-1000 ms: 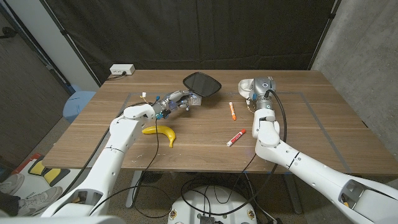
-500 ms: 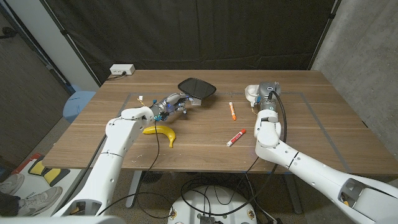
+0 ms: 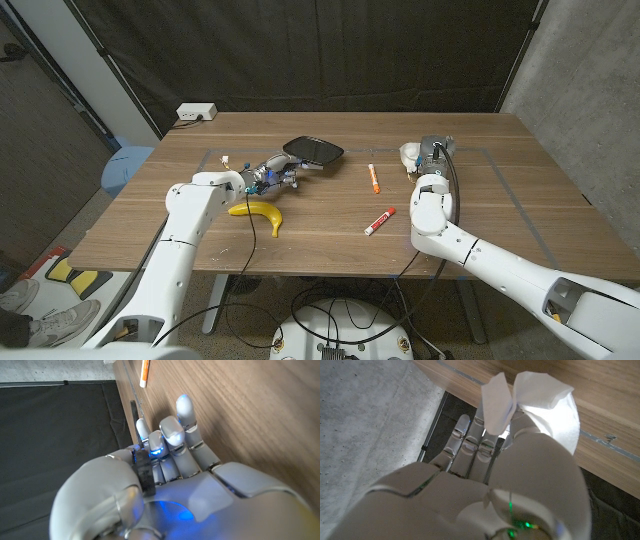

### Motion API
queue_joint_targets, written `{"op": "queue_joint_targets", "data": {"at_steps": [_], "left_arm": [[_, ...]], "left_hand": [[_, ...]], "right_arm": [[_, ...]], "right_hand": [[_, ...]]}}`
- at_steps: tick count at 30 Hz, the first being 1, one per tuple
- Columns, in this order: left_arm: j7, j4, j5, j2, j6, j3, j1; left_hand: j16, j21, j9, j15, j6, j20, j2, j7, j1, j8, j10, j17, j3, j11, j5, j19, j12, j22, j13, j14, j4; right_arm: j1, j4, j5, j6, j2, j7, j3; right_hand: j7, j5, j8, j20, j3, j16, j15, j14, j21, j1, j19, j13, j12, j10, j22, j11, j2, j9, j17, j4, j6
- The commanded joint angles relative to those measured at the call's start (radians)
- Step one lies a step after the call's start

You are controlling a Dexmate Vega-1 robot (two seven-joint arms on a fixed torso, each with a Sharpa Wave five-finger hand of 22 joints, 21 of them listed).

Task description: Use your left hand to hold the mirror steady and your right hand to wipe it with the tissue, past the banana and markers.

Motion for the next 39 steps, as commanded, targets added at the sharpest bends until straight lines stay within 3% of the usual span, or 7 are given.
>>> {"op": "queue_joint_targets", "data": {"at_steps": [1, 7, 14, 19, 25, 30, 39], "left_arm": [[-0.064, 0.045, 0.037, 0.013, 0.076, 0.021, -0.053], [-0.095, 0.063, 0.048, 0.018, 0.112, 0.029, -0.078], [-0.105, 0.076, 0.053, 0.001, 0.124, 0.015, -0.084], [-0.108, 0.082, 0.057, -0.009, 0.119, 0.004, -0.084], [-0.12, 0.097, 0.048, -0.024, 0.107, -0.013, -0.086], [-0.136, 0.113, 0.037, -0.03, 0.096, -0.024, -0.087], [-0.162, 0.121, 0.02, -0.029, 0.068, -0.031, -0.085]], "left_hand": [[-0.002, 0.006, -0.008, 0.0, 0.003, -0.131, 0.01, 0.008, 0.006, 0.002, -0.019, 0.006, 0.023, -0.033, -0.001, 0.006, 0.001, -0.005, 0.001, 0.014, -0.006], [-0.102, 0.003, -0.063, 0.003, -0.004, -0.13, 0.02, 0.029, 0.019, -0.024, -0.041, -0.087, 0.035, -0.035, -0.016, 0.012, -0.01, -0.058, -0.006, 0.004, -0.014], [-0.349, 0.026, -0.237, 0.004, 0.036, -0.132, 0.008, 0.068, 0.038, -0.121, 0.054, -0.365, 0.068, -0.008, -0.091, 0.046, -0.415, -0.19, -0.532, 0.108, -0.038], [-0.492, 0.006, -0.296, 0.001, 0.03, -0.126, -0.019, 0.079, 0.014, -0.168, 0.037, -0.569, 0.055, -0.001, -0.1, 0.05, -0.547, -0.207, -0.687, 0.154, -0.042], [-0.69, -0.097, -0.351, 0.021, -0.033, -0.112, -0.176, 0.091, -0.079, -0.216, -0.003, -0.751, 0.03, 0.032, -0.101, 0.066, -0.676, -0.221, -0.835, 0.052, -0.017], [-0.896, -0.255, -0.401, 0.073, -0.181, -0.038, -0.289, 0.116, -0.182, -0.294, -0.154, -0.919, 0.007, 0.088, -0.093, 0.018, -0.815, -0.222, -0.945, -0.106, -0.007], [-1.073, -0.45, -0.467, 0.184, -0.386, 0.107, -0.327, 0.107, -0.248, -0.411, -0.426, -1.008, -0.088, 0.158, -0.092, -0.108, -1.044, -0.22, -1.027, -0.427, -0.058]], "right_arm": [[0.034, 0.024, -0.007, -0.019, -0.005, 0.08, -0.03], [0.049, 0.034, -0.011, -0.021, -0.004, 0.109, -0.041], [0.049, 0.036, 0.001, 0.007, -0.006, 0.096, -0.035], [0.045, 0.038, 0.012, 0.021, -0.003, 0.077, -0.025], [0.047, 0.041, 0.012, 0.028, -0.006, 0.075, -0.026], [0.1, 0.068, -0.028, -0.01, -0.01, 0.202, -0.084], [0.181, 0.09, -0.093, -0.039, -0.023, 0.433, -0.172]], "right_hand": [[0.028, 0.002, -0.003, -0.049, 0.008, -0.007, -0.09, 0.007, 0.008, -0.009, -0.001, 0.002, -0.002, 0.009, 0.0, 0.0, 0.002, 0.003, 0.001, 0.002, 0.035], [0.021, 0.001, -0.006, -0.046, 0.008, -0.01, -0.09, 0.009, 0.014, -0.014, -0.002, 0.003, -0.007, 0.007, -0.003, -0.005, 0.002, 0.006, 0.001, 0.005, 0.028], [0.019, 0.0, -0.007, -0.046, 0.007, -0.013, -0.091, 0.01, 0.022, -0.016, -0.005, 0.006, -0.01, 0.009, -0.007, -0.005, 0.002, 0.008, -0.003, 0.005, 0.026], [0.021, -0.001, -0.007, -0.046, 0.008, -0.013, -0.091, 0.011, 0.026, -0.015, -0.006, 0.007, -0.012, 0.011, -0.009, -0.005, 0.002, 0.008, -0.002, 0.004, 0.028], [0.024, -0.002, -0.007, -0.046, 0.007, -0.015, -0.091, 0.013, 0.032, -0.016, -0.008, 0.01, -0.014, 0.011, -0.011, -0.004, 0.001, 0.007, -0.003, 0.004, 0.032], [0.023, -0.003, -0.008, -0.046, 0.007, -0.015, -0.091, 0.014, 0.036, -0.016, -0.011, 0.011, -0.018, 0.008, -0.013, -0.003, 0.0, 0.006, -0.001, 0.003, 0.032], [0.01, -0.006, -0.025, -0.041, 0.001, -0.04, -0.091, -0.01, 0.05, -0.025, -0.031, 0.02, -0.043, -0.034, -0.018, -0.015, 0.015, 0.018, -0.031, 0.013, -0.022]]}}
